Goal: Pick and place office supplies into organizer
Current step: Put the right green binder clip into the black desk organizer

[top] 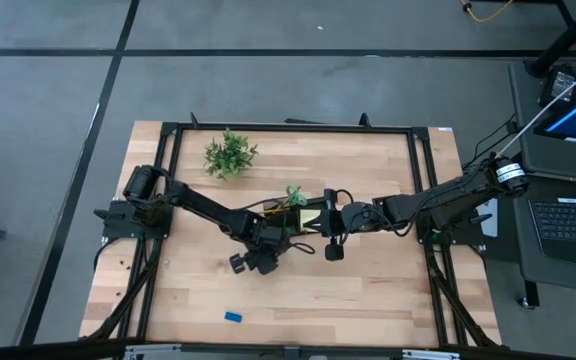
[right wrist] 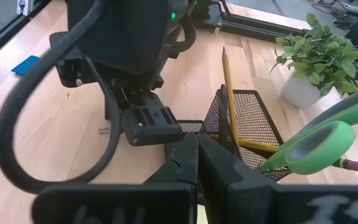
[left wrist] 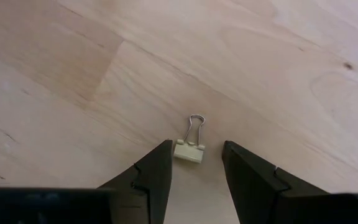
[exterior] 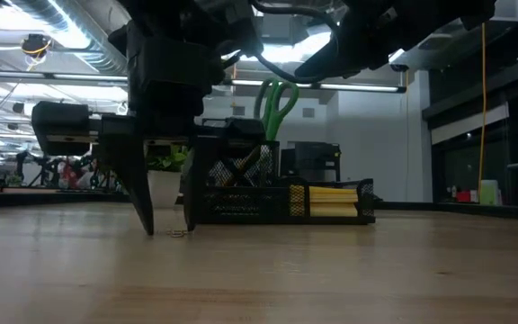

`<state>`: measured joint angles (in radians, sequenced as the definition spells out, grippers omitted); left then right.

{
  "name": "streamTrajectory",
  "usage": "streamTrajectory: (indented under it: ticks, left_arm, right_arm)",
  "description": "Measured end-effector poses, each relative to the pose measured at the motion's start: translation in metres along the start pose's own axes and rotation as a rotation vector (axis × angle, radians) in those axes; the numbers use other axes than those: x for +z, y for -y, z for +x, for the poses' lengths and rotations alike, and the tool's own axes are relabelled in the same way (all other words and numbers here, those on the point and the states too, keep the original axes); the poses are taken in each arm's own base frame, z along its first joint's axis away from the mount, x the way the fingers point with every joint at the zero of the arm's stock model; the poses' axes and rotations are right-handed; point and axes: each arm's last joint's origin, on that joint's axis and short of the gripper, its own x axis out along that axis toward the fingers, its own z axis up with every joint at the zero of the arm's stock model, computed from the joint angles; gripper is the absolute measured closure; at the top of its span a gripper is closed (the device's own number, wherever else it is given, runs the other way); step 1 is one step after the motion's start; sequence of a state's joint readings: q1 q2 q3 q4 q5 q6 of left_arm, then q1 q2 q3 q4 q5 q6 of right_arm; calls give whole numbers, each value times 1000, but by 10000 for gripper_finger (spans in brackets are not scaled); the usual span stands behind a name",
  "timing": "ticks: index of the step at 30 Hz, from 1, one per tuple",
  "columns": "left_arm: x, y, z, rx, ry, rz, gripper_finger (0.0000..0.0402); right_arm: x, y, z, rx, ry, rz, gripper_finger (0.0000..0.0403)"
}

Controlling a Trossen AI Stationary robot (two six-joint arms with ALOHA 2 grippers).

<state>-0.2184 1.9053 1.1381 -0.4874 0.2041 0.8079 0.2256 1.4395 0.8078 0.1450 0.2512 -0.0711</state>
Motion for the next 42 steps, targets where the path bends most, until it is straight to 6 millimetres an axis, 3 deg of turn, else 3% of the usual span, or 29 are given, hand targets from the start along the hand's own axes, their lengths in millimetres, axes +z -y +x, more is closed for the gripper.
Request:
streamTrajectory:
  ticks: [10,21,33,42]
  left_arm:
    - [1,3,1,-14,-15,10,262]
    - [1,4,1,-9,-12,-12,307]
    - [5,6,2,5,-16,-48,280]
    - [5,5,2,17,-19,-83,281]
  right_arm:
    - [1,0,0,0,7,2,393]
    - [1,0,0,0,8,2,393]
    - [1,0,0,0,8,2,393]
    - [1,0,0,0,8,14,393]
